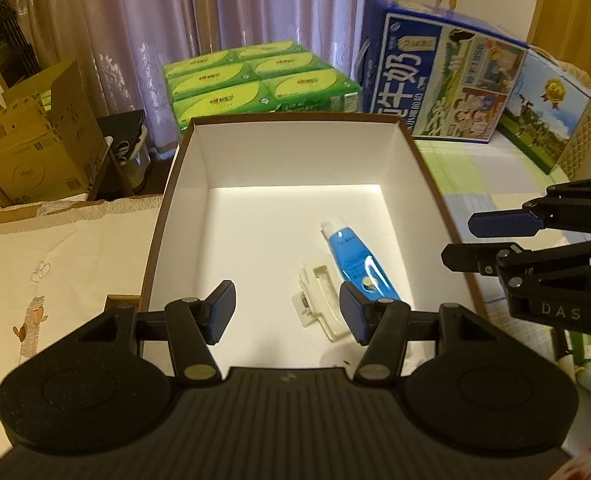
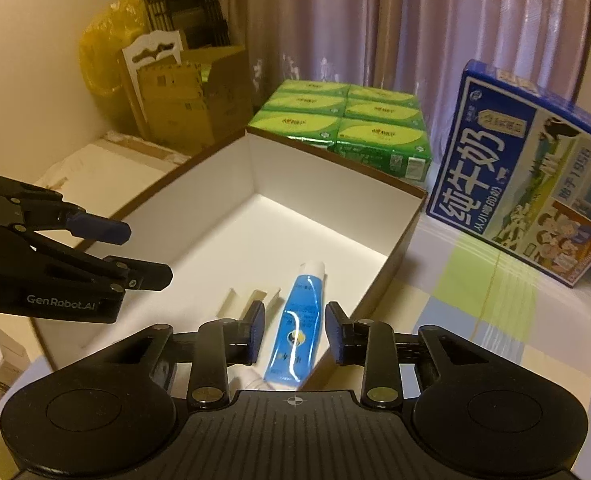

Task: Organize rigid objects
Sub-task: 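Withdraw both tools from the shoebox back over the remaining items, then grasp the brown medicine bottle with the left tool while the right tool grasps the green medicine box, then carry the brown bottle and green box over the shoebox, then lower both items into the shoebox and open both tools to release them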

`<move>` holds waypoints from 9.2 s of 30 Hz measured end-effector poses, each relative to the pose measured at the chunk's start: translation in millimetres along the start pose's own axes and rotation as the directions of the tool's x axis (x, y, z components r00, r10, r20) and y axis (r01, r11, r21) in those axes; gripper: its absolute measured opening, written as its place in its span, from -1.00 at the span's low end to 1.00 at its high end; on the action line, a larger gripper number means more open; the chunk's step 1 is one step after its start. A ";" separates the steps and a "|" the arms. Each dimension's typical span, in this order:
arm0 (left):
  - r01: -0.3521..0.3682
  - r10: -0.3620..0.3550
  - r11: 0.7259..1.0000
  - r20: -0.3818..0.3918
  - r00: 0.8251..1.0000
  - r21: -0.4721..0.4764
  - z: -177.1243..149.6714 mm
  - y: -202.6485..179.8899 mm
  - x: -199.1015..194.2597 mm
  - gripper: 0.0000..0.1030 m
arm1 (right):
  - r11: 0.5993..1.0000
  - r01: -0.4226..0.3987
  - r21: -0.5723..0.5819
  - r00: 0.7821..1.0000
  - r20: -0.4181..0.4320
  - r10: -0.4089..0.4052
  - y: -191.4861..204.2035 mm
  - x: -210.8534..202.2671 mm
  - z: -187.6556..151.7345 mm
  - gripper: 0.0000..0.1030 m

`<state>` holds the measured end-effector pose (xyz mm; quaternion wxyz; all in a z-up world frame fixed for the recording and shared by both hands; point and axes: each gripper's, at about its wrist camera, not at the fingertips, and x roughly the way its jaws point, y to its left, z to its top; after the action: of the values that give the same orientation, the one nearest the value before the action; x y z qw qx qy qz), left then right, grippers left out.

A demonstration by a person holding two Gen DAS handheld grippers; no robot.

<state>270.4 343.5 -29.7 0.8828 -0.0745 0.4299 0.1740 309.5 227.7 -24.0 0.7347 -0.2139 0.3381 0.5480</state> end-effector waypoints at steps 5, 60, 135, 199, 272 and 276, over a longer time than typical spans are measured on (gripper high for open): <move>0.009 -0.009 1.000 0.019 1.000 0.004 -16.5 -14.8 -29.3 0.05 | 1.000 -0.005 0.016 1.000 0.031 0.004 0.9 -31.4 -16.4 -0.31; 0.255 -0.234 0.963 -0.199 0.952 0.083 -137.1 -255.7 -43.8 0.05 | 0.907 0.215 0.363 0.975 -0.131 -0.179 -144.8 -217.0 -274.9 -0.15; 0.298 -0.257 0.947 -0.275 0.926 0.118 -92.3 -314.0 76.0 -0.25 | 0.957 0.251 0.146 0.950 -0.228 -0.214 -214.2 -143.3 -279.6 0.10; 0.155 -0.152 0.987 -0.067 0.986 0.044 -76.3 -236.5 -13.1 -0.64 | 0.972 0.097 0.212 0.994 -0.079 -0.081 -129.1 -153.3 -187.1 0.02; 0.022 -0.015 0.998 -0.119 0.993 0.058 72.4 51.0 137.2 -0.63 | 0.917 0.290 0.272 0.951 -0.190 -0.245 -23.9 135.4 56.2 0.01; 0.021 -0.012 0.997 -0.124 0.992 0.075 80.9 49.1 148.9 -0.63 | 0.912 0.302 0.277 0.947 -0.199 -0.254 -26.8 141.0 60.6 0.01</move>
<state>396.3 448.0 -95.6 0.8582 -0.0550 0.4892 0.1452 374.9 354.1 -87.4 0.8001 -0.1874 0.4415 0.3604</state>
